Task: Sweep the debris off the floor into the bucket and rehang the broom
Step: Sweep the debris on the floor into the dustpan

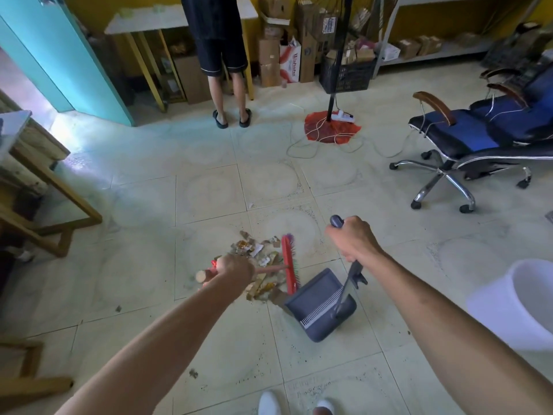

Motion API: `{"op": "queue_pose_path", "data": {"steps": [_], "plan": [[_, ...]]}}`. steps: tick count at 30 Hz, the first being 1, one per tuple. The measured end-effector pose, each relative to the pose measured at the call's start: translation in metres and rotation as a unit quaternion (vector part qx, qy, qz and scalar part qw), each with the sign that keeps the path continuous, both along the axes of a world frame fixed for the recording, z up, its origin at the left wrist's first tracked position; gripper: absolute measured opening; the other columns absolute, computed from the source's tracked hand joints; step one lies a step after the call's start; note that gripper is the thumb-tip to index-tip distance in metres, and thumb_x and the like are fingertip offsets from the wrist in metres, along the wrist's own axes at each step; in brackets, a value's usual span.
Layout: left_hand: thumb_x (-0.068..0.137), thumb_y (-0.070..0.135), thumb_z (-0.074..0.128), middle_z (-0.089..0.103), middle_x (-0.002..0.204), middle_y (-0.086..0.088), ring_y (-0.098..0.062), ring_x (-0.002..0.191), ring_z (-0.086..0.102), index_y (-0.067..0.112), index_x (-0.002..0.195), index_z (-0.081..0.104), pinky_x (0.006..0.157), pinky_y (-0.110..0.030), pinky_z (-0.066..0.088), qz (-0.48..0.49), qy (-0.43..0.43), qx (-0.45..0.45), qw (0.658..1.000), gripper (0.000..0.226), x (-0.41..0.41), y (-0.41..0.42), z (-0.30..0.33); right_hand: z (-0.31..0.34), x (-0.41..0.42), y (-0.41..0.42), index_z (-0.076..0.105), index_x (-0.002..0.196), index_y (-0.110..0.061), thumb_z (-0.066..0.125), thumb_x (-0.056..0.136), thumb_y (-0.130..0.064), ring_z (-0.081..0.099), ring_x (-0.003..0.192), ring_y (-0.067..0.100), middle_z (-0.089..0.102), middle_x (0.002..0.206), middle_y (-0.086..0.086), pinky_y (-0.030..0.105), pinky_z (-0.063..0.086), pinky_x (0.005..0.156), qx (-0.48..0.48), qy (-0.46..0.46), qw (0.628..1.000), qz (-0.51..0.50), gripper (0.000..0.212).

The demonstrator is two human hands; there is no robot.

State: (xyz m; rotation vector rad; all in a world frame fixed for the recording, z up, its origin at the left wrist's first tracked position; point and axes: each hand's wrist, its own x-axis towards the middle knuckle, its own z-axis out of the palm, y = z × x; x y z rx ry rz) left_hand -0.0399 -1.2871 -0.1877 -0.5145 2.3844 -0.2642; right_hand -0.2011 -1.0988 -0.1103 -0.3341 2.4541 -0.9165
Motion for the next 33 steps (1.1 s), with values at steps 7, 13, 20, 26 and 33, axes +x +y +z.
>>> {"op": "queue_pose_path", "data": {"steps": [7, 13, 20, 26, 33], "plan": [[0.102, 0.010, 0.043, 0.069, 0.097, -0.006, -0.013, 0.063, 0.058, 0.009, 0.126, 0.060, 0.059, -0.021, 0.057, 0.201, 0.077, 0.136, 0.967, 0.030, 0.050, -0.084, -0.002, 0.009, -0.005, 0.001, 0.049, 0.069, -0.012, 0.056, 0.089, -0.018, 0.034, 0.027, 0.009, 0.048, 0.051, 0.002, 0.016, 0.027, 0.031, -0.001, -0.037, 0.999, 0.030, 0.022], [0.104, 0.023, 0.044, 0.059, 0.092, -0.013, -0.026, 0.077, 0.056, -0.005, 0.121, 0.063, 0.053, -0.027, 0.042, 0.367, 0.147, 0.222, 0.891, 0.038, 0.018, -0.114, -0.025, -0.038, -0.004, -0.010, 0.047, 0.063, -0.014, 0.056, 0.088, -0.017, 0.035, 0.029, 0.012, 0.048, 0.053, 0.005, 0.015, 0.028, 0.031, 0.034, -0.054, 0.997, 0.047, 0.027], [0.099, 0.004, 0.043, 0.067, 0.079, -0.011, -0.013, 0.043, 0.049, -0.013, 0.124, 0.054, 0.029, -0.021, 0.037, 0.450, 0.118, 0.261, 0.846, 0.032, -0.022, -0.099, -0.082, -0.108, -0.017, -0.015, 0.042, 0.052, -0.018, 0.062, 0.087, -0.019, 0.031, 0.031, 0.010, 0.040, 0.043, -0.003, 0.016, 0.025, 0.030, 0.055, -0.039, 0.996, 0.064, 0.040], [0.100, 0.015, 0.041, 0.052, 0.063, -0.002, -0.016, 0.049, 0.048, 0.002, 0.090, 0.058, 0.030, -0.022, 0.038, 0.450, 0.099, 0.288, 0.839, 0.024, 0.002, -0.086, -0.080, -0.111, -0.024, -0.023, 0.041, 0.052, -0.016, 0.063, 0.087, -0.020, 0.034, 0.036, 0.012, 0.040, 0.046, 0.000, 0.021, 0.025, 0.037, 0.068, -0.020, 0.991, 0.115, 0.041], [0.103, 0.006, 0.039, 0.071, 0.109, -0.016, -0.028, 0.093, 0.073, -0.004, 0.124, 0.058, 0.071, -0.031, 0.058, 0.460, 0.162, 0.269, 0.831, 0.031, 0.001, -0.096, -0.054, -0.109, -0.043, -0.031, 0.046, 0.057, -0.014, 0.060, 0.084, -0.022, 0.039, 0.047, 0.019, 0.045, 0.053, 0.007, 0.028, 0.031, 0.047, 0.055, -0.037, 0.992, 0.107, 0.031]]}}
